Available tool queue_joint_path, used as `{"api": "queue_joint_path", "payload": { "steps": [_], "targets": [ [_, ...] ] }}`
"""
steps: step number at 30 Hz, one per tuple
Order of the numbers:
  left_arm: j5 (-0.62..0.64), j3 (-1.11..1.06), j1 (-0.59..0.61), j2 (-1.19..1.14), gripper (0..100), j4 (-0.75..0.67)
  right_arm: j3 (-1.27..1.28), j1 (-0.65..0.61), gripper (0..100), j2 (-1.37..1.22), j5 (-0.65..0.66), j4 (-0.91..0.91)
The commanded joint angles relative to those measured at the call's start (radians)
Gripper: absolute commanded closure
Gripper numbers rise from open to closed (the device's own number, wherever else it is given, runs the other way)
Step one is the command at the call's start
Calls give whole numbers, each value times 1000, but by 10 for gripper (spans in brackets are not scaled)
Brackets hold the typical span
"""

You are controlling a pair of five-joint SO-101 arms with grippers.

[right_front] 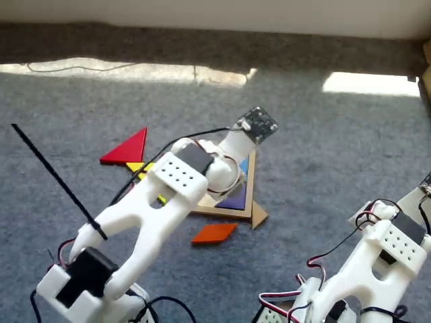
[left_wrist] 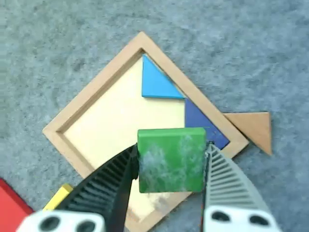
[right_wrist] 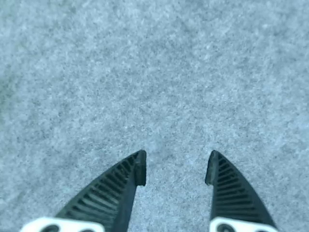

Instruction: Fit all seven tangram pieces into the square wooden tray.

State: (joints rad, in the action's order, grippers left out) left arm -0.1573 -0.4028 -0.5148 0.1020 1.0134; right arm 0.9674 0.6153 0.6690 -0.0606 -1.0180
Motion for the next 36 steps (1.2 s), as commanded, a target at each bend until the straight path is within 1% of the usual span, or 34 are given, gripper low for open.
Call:
{"api": "queue_joint_path", "payload": {
  "steps": [1,3,6,9,12,15,18,21,25,27,30,36],
  "targets": [
    [-55,136,41,-124,854,-15,-10,-1,793,18,-2,16],
    [-54,173,41,-188,833,-14,-10,-1,793,18,-2,16],
    [-51,211,39,-262,757,-14,-10,-1,793,18,-2,16],
    [-48,237,48,-292,708,-14,-10,-1,793,18,-2,16],
    [-41,255,59,-291,705,-11,-10,-1,793,18,-2,16],
    [2,291,81,-291,705,-8,-10,-1,793,18,-2,16],
    [0,298,113,-275,705,17,-10,-1,793,18,-2,16],
    [0,280,147,-228,706,48,-10,-1,793,18,-2,16],
    [-2,206,160,-203,706,43,-10,-2,793,18,-2,16],
    [-2,165,160,-203,706,3,-10,-2,793,18,-2,16],
    [-43,110,160,-203,706,-66,-8,-2,793,18,-2,16],
    [-55,68,160,-206,706,-112,-7,-2,793,18,-2,16]
  ]
}}
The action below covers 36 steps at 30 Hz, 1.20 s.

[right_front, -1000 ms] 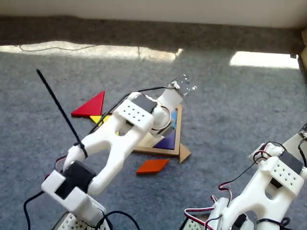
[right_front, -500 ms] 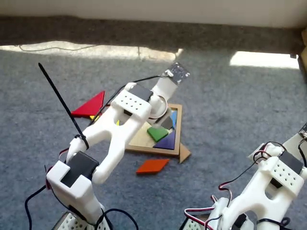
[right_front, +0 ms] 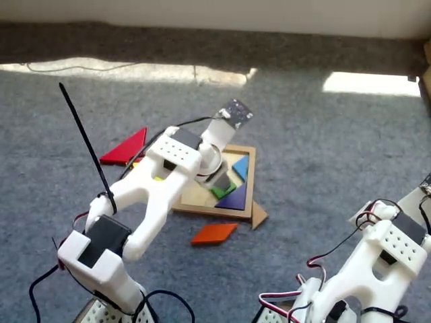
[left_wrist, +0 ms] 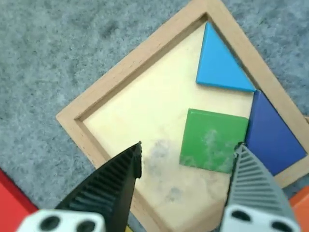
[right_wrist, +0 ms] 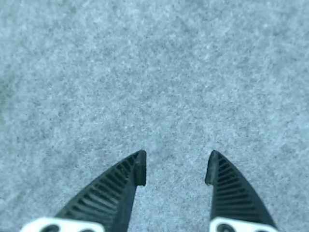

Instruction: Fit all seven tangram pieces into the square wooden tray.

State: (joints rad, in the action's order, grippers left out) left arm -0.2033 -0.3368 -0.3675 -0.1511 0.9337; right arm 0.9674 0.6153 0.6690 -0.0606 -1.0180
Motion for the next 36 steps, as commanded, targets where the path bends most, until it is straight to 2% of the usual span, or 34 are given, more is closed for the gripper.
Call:
{"api": "queue_joint_path", "payload": {
  "steps": [1,8,12,19,22,26,32,36],
  "targets": [
    [-9,2,13,36,706,-38,-7,-2,793,18,-2,16],
    [-3,101,5,-148,707,-80,-7,-2,793,18,-2,16],
    [-5,160,-12,-205,766,-78,-7,-2,793,18,-2,16],
    [3,160,-82,-159,768,-78,-7,-2,793,18,-2,16],
    [49,160,-96,-139,768,-75,-7,-2,793,18,-2,16],
    [52,162,-107,-113,768,-31,-7,-2,793,18,-2,16],
    [54,159,-91,-2,768,29,-8,-2,793,18,-2,16],
    [54,157,-41,47,768,43,-8,-2,793,18,-2,16]
  ]
}}
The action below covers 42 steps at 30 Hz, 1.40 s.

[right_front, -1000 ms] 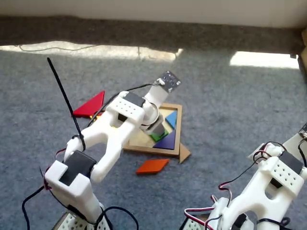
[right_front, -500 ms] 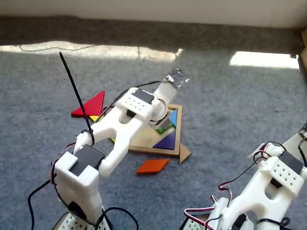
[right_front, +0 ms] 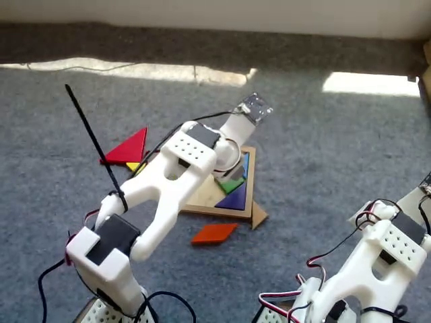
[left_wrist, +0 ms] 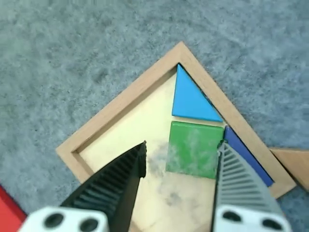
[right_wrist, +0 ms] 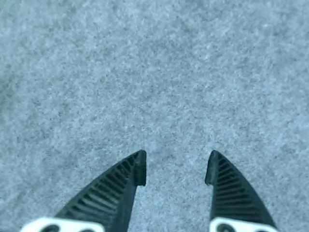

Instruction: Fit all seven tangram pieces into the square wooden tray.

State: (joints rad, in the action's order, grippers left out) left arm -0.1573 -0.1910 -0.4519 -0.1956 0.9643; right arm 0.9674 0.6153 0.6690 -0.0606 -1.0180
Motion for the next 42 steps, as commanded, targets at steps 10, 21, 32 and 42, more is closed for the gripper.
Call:
{"api": "queue_joint_path", "payload": {
  "steps": [10,21,32,42],
  "targets": [
    [6,-59,120,94,768,6,-5,-30,793,18,-2,16],
    [6,-186,28,91,768,-106,-5,-33,793,18,-2,16],
    [68,-191,-2,93,768,-158,-5,-33,793,18,-2,16],
    [71,-194,64,159,768,-129,-5,-33,793,18,-2,16]
  ]
}}
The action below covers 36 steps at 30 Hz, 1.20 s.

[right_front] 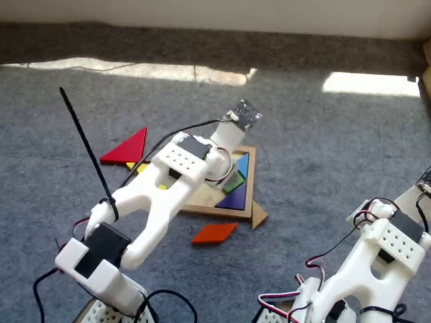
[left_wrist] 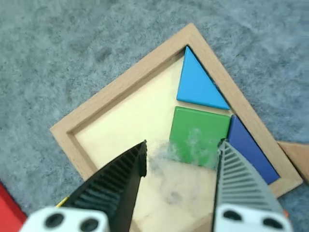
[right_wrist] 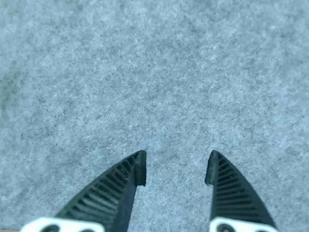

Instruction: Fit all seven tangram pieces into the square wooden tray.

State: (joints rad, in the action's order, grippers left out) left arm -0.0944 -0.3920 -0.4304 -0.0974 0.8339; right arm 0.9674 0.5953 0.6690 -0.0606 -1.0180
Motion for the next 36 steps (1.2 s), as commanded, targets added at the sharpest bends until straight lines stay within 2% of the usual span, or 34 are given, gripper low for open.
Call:
{"api": "queue_joint_path", "payload": {
  "steps": [1,8,14,18,26,30,32,36],
  "targets": [
    [6,7,42,51,768,2,-5,-13,793,18,-2,16],
    [5,68,-22,-110,768,6,-5,-13,793,18,-2,16],
    [11,104,-59,-133,769,6,-5,-13,793,18,-2,16],
    [58,94,-71,-61,768,17,-5,-13,793,18,0,16],
    [112,74,-44,177,768,221,-5,-13,793,18,0,16],
    [107,-25,-53,292,768,256,-5,-15,793,18,0,16],
    [74,-91,-54,335,768,252,-5,-15,793,18,0,16],
    [-80,-219,-85,377,768,250,-4,-15,793,18,0,16]
  ]
}}
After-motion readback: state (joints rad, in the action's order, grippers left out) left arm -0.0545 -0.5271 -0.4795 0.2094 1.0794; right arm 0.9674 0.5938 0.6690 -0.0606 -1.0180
